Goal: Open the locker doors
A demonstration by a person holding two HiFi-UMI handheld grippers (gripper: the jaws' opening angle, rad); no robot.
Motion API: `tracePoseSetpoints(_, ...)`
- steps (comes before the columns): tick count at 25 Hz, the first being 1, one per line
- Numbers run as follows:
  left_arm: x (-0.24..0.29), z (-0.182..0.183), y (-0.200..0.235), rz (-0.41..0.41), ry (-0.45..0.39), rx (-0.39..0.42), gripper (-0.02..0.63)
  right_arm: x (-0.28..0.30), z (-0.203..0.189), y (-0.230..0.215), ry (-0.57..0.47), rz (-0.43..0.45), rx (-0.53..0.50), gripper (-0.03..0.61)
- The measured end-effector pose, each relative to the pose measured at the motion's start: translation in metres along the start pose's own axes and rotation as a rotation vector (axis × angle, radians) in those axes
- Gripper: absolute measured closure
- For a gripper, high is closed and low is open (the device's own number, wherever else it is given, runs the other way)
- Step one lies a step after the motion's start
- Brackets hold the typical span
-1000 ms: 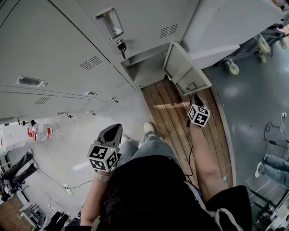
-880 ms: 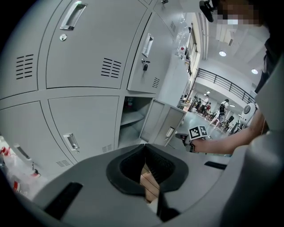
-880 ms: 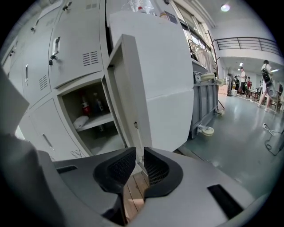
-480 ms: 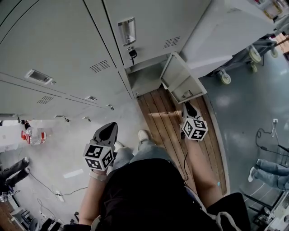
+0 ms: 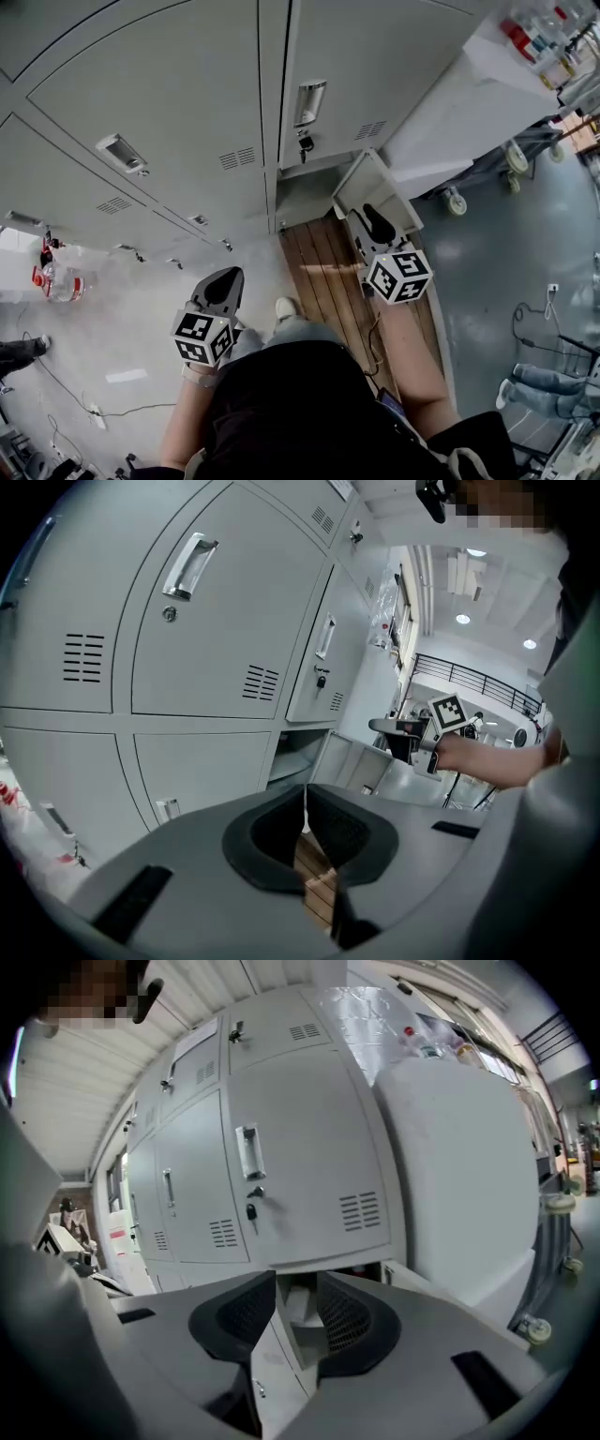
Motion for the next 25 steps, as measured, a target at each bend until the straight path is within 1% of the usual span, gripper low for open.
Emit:
tracePoseSetpoints(5,-0.013,0.007,0.007,0.037,-0.039,-0.017,0.594,0.022,0.061,0.041,-0.036,0.107,-0.091,0.405)
tracePoseSetpoints(8,-0.019,0.009,0.012,0.069,-0.060,-0.022,0.594,0.035,0.090,0.059,-0.063,0.146,-0.138,0.395)
tracePoseSetpoints(13,-0.025,0.010,0.018,0.125,-0.072,-0.012,0.594,0.054,0.133,0.086,-0.122,0.205,-0.186,0.385)
tracePoseSetpoints(18,-0.027,0.009,0.023,0.174,-0.089,-0.022,0.594,0.079,0.156,0.102,-0.141,0.242,-0.245,0.371)
tracePoseSetpoints(25,-0.031,0.014,0.033,0.230,-0.114,-0.047,0.594,0.102,0.174,0.115,-0.160,0.263,-0.262,0.365)
Point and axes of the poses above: the fingertips, and each gripper's own axes: x forward along the fingers, y to its left, z out of its top, the point moved 2 cm from there along -x, backward along the fingers, and after that the axes turned 2 degrees about y, right-handed, at the moved point
